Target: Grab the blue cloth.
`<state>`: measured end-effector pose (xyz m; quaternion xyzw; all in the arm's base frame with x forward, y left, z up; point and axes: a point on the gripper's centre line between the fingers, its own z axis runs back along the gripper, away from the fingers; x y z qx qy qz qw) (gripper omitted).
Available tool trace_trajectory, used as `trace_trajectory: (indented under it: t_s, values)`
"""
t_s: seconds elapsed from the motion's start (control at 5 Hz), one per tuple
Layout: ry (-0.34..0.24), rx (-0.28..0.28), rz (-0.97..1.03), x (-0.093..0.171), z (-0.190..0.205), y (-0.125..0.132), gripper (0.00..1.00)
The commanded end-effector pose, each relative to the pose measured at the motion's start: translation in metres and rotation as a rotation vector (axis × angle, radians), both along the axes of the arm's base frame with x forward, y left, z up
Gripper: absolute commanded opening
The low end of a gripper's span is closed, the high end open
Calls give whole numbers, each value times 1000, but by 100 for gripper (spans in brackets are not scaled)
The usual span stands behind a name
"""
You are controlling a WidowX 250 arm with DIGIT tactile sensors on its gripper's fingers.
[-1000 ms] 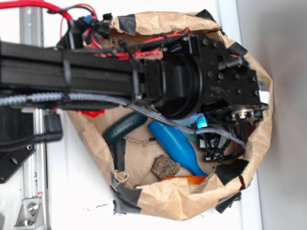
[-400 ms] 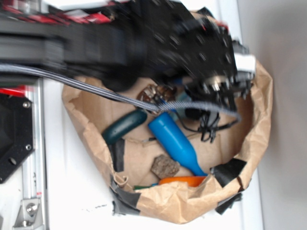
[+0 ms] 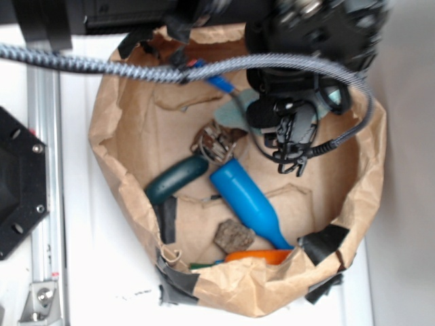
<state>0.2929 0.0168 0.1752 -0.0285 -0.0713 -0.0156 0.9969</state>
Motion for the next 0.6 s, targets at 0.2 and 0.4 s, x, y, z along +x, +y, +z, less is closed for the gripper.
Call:
trace_trajectory:
  t_s: [0.2, 0.4]
  values:
    - [-63, 90, -41, -17, 18, -23, 0]
    - [-51, 113, -26, -7, 8, -23, 0]
